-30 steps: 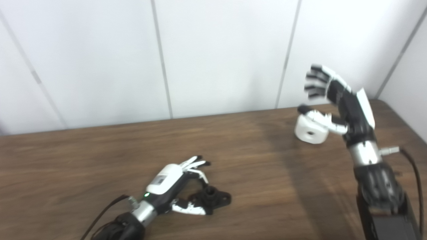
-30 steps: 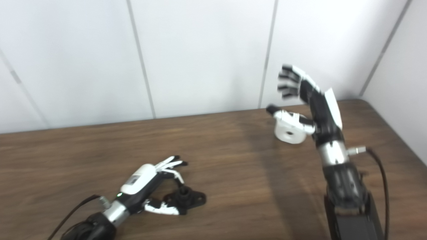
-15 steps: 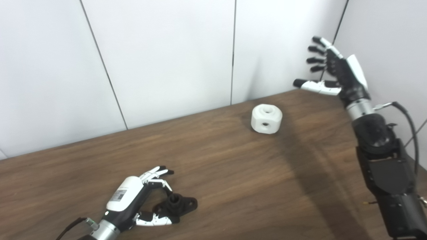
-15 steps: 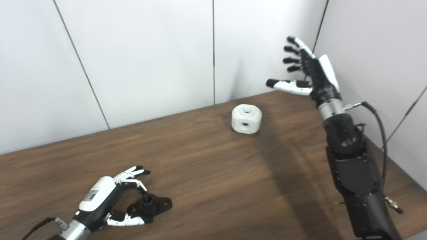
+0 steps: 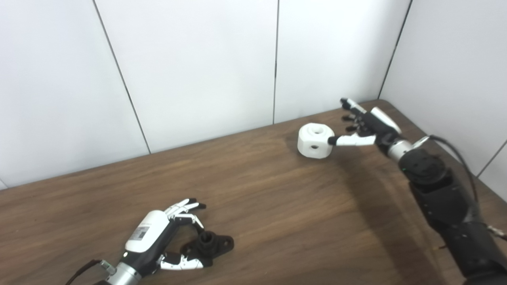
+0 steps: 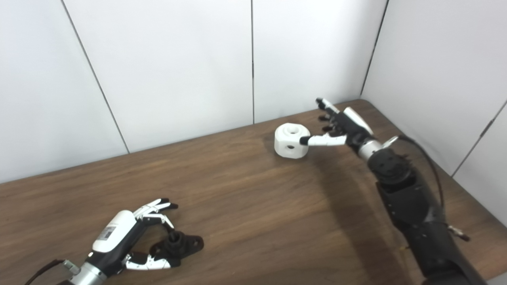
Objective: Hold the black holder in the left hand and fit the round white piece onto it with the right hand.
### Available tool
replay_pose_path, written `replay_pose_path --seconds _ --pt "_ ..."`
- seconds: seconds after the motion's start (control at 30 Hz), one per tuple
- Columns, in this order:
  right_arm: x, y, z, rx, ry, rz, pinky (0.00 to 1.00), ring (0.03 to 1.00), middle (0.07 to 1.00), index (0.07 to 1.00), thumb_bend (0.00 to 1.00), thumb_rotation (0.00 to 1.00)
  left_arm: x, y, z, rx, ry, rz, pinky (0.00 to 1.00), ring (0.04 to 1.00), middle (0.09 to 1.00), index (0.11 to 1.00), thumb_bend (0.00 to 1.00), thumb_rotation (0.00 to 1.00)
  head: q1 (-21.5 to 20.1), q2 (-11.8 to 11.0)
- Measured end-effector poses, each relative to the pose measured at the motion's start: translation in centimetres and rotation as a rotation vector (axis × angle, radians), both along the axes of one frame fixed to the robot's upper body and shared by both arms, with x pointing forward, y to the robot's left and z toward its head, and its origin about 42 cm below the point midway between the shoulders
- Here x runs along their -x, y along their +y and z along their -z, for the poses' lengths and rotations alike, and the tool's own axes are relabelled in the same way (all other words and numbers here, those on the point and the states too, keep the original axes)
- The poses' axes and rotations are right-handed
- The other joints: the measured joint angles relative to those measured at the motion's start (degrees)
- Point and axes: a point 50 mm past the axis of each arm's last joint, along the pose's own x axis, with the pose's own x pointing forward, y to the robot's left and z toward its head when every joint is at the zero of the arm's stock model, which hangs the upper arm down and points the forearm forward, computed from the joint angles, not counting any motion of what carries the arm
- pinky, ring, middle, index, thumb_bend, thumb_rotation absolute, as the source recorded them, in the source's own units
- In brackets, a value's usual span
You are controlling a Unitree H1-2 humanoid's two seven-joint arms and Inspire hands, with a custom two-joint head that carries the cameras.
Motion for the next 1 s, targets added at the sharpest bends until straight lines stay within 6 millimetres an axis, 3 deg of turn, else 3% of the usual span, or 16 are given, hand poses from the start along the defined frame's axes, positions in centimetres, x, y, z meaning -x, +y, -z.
replay_pose_path --seconds 0.13,0.53,0.63,0.8,1.0 --pt "-0.9 0.5 1.7 0.003 0.046 -0.007 0.84 0.974 1.000 1.000 1.00 0.46 0.1 0.0 0.0 0.000 -0.001 0.001 0.87 0.924 0.859 0.481 0.52 0.05 0.18 0.09" --pt "-1.4 0.9 2.0 0.055 0.054 -0.011 0.83 0.949 0.995 0.982 1.00 0.44 0.5 0.3 0.0 -0.007 0.005 0.001 0.90 0.934 0.867 0.481 0.52 0.05 0.44 0.35" --pt "-1.7 1.2 2.1 0.081 0.057 -0.010 0.78 0.924 0.995 0.969 1.00 0.44 0.6 0.4 0.0 -0.006 0.013 0.000 0.91 0.940 0.872 0.481 0.52 0.05 0.53 0.44" --pt "-2.2 1.6 2.0 0.117 0.060 -0.009 0.84 0.939 0.986 0.945 1.00 0.41 0.6 0.5 0.0 -0.004 0.017 -0.001 0.90 0.936 0.869 0.481 0.52 0.05 0.71 0.62" --pt "-2.4 2.2 2.2 0.158 0.075 -0.027 0.82 0.928 0.965 0.924 1.00 0.39 0.6 0.5 0.1 -0.004 0.017 -0.003 0.90 0.934 0.868 0.481 0.52 0.05 1.32 1.32"
